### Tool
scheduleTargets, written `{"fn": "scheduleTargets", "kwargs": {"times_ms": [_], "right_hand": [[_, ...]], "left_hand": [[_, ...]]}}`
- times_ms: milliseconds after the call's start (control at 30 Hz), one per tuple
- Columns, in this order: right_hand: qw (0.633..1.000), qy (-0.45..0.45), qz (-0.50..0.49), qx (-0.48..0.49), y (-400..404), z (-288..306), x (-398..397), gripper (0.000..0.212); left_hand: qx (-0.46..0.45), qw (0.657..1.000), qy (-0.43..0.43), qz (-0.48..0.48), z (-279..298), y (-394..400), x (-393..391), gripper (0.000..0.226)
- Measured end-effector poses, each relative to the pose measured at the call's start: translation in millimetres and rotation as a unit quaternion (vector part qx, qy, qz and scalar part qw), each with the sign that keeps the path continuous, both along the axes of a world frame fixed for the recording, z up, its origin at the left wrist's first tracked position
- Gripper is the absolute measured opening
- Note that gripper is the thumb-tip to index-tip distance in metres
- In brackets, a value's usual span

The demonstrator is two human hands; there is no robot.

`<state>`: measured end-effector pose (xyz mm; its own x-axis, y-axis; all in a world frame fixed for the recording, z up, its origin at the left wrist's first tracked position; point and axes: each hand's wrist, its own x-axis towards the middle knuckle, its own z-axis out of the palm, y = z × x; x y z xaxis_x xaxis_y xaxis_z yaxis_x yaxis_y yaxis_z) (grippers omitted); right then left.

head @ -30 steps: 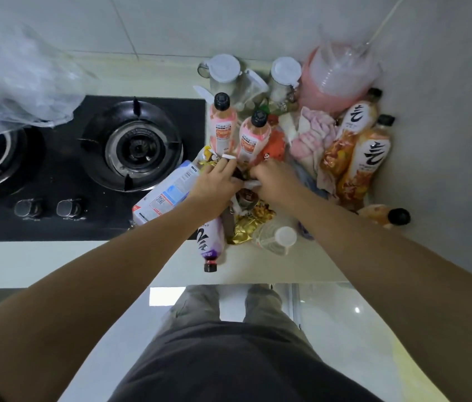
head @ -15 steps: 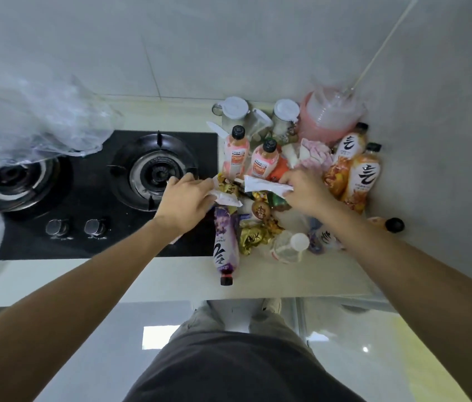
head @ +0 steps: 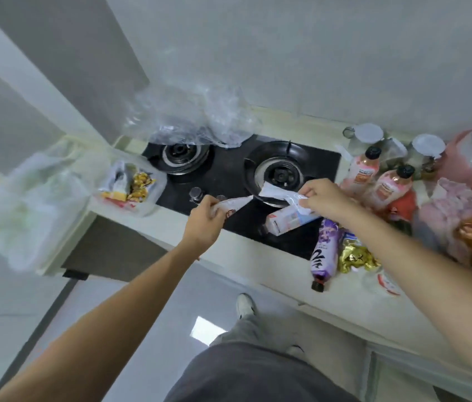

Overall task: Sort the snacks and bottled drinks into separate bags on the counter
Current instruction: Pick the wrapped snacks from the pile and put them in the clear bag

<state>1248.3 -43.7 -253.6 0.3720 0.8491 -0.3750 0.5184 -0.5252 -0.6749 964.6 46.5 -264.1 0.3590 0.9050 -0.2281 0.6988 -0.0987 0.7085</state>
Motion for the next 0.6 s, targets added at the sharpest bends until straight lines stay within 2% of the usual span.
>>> {"fn": "scheduleTargets", "kwargs": {"times_ms": [267, 467, 600], "right_hand": [[0.993, 0.121, -0.007, 0.002, 79.2, -16.5, -147.8, 0.014], [0.989, 0.145, -0.039, -0.007, 181.0, -31.5, -249.6, 0.011], [0.987, 0.136, -0.080, -0.017, 253.0, -48.7, -313.7, 0.010]], "left_hand": [[-0.088, 0.969, -0.112, 0.204, -3.8, 47.5, -121.3, 0.017], [-0.112, 0.944, -0.153, 0.270, -34.8, 129.7, -206.3, 0.011], [-0.130, 0.942, -0.157, 0.266, -51.5, 201.3, -255.0, 0.019]]}}
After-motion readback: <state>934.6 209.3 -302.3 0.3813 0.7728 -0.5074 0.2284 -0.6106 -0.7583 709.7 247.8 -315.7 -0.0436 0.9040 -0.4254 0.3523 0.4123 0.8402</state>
